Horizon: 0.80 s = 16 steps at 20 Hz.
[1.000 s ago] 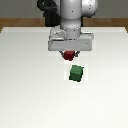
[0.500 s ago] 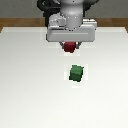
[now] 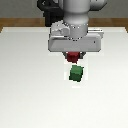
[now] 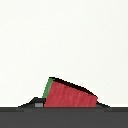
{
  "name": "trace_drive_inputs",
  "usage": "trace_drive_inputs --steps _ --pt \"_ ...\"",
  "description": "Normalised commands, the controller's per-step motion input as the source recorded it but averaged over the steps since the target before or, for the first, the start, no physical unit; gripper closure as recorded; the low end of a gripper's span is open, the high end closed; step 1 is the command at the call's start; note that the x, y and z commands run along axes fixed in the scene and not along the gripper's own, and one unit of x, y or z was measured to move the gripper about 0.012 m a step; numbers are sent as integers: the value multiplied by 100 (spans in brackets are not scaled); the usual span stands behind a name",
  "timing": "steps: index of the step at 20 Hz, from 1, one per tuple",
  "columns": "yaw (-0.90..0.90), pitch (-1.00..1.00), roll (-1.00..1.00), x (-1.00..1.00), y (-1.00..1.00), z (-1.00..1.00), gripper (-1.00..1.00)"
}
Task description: Place the red cube on top of the green cube.
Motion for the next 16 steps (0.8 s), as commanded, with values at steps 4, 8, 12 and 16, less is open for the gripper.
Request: trace_drive_inputs --steps 4,8,12,16 --pt "0 0 0 0 25 0 100" --pt "0 0 0 0 0 0 100" --pt "0 0 0 -25 0 0 100" --pt "0 0 0 0 0 -50 100"
